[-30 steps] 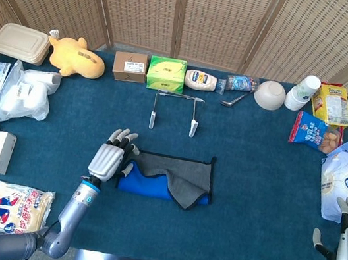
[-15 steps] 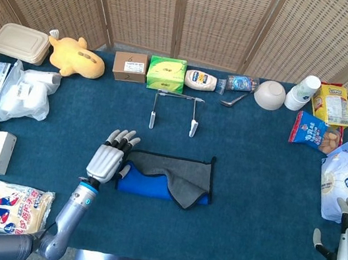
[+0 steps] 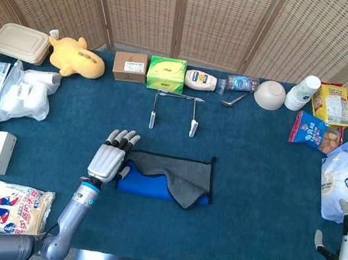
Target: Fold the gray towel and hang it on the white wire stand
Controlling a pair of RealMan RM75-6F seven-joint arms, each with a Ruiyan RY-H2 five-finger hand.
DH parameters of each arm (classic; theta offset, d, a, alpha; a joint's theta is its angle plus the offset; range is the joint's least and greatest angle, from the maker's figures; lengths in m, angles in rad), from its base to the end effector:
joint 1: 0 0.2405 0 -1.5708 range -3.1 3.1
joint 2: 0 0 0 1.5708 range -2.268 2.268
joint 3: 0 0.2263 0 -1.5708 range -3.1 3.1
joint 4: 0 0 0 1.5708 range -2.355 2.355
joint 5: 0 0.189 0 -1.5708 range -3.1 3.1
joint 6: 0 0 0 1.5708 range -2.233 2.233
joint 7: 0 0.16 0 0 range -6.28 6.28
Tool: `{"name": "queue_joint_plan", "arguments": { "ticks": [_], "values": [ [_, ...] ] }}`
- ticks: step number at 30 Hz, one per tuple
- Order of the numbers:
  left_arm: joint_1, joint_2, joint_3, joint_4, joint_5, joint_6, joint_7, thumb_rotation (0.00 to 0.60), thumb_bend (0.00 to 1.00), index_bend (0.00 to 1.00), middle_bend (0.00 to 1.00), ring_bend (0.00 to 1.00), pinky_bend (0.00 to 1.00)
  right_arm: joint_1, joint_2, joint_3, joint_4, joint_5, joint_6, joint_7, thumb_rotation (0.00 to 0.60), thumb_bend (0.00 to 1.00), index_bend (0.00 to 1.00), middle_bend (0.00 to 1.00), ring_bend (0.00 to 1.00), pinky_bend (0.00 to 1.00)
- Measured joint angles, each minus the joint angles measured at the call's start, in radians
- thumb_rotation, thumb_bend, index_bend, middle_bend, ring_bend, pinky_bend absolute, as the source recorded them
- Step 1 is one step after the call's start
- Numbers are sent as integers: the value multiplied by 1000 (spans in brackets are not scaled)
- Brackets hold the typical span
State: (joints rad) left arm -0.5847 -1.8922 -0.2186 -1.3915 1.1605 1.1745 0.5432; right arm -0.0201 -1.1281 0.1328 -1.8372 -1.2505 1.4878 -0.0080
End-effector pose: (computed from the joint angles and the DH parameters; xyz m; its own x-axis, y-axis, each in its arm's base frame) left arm -0.1060 0.2901 -0.0544 0.3532 0.1761 0.9188 0.9171 -0.2593 -0.3029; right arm -0.2835 -0.1719 0.1669 0.1584 0.0430 0.9864 -0.9443 0.2984 0.1387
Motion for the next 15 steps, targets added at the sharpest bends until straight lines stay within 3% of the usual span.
{"name": "queue_joint_plan", "arguments": {
  "ticks": [6,10,15],
  "values": [
    [-11,17,5,-33,23,-29,-65,600,437,186,34,0,0,1,-2,0,2,2,-3,1,600,388,28,0,0,0],
    [-19,19,11,-32,36,-33,-76,600,437,377,89,0,0,0,-1,0,4,2,-2,3,600,389,28,0,0,0],
    [-25,10,10,-14,29,-34,-70,600,437,420,115,0,0,-4,1,0,5,5,0,6,600,389,28,0,0,0]
  ]
}}
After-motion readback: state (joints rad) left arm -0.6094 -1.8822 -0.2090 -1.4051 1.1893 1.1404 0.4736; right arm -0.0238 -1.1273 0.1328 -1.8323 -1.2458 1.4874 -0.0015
